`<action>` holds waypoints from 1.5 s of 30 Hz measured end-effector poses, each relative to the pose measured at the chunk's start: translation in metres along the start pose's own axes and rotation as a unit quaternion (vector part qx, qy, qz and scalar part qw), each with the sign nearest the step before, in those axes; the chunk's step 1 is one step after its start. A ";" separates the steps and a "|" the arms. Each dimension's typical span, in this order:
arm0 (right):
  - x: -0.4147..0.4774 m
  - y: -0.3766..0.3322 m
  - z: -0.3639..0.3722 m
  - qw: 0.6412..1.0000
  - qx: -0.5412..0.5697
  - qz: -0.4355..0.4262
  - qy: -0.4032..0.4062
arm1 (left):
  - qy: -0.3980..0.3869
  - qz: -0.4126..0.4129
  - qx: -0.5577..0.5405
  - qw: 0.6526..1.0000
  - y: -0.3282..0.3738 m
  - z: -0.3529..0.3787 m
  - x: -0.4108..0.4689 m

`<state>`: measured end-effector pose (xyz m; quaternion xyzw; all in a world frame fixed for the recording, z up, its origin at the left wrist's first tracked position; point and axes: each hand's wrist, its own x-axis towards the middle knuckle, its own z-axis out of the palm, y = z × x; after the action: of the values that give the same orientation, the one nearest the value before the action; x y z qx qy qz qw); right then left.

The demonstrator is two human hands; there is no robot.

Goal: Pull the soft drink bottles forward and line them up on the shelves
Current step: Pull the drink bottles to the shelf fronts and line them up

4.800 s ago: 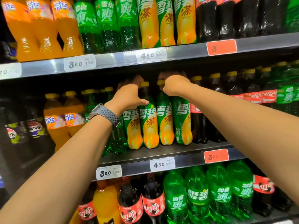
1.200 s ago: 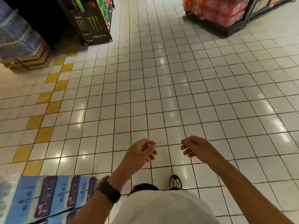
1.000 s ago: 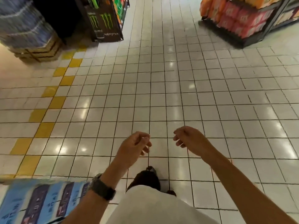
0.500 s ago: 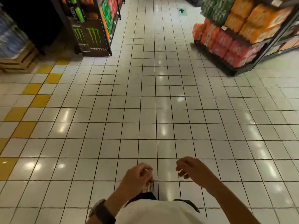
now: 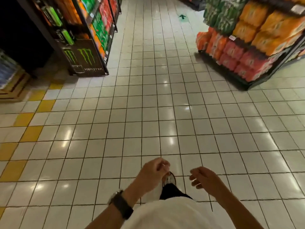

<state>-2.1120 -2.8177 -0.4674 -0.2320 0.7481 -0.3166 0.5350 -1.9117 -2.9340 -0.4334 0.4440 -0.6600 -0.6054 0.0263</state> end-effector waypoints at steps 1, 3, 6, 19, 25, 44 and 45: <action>0.023 -0.016 -0.006 1.000 -0.013 0.004 -0.012 | 0.003 -0.018 -0.010 1.000 0.005 -0.006 0.017; 0.060 -0.054 -0.019 0.999 -0.037 -0.003 -0.036 | 0.014 -0.041 -0.025 0.999 0.016 -0.021 0.042; 0.136 -0.128 -0.041 0.995 -0.065 -0.031 -0.064 | 0.056 -0.062 -0.045 0.996 0.032 -0.061 0.098; 0.326 -0.340 -0.018 0.968 -0.131 -0.110 -0.185 | 0.225 -0.131 -0.139 0.955 0.054 -0.231 0.265; 0.464 -0.443 -0.071 0.987 -0.103 -0.085 -0.089 | 0.174 -0.111 -0.086 0.975 0.120 -0.351 0.443; 0.797 -0.626 -0.185 0.999 -0.032 0.031 -0.005 | 0.005 -0.100 0.026 0.995 0.318 -0.479 0.811; 0.794 -0.639 -0.185 0.999 -0.035 0.018 -0.010 | 0.011 -0.098 0.026 0.995 0.320 -0.486 0.806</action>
<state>-2.5360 -3.7624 -0.4829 -0.2402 0.7574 -0.2782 0.5397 -2.2980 -3.8503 -0.4468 0.5134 -0.6285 -0.5831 -0.0377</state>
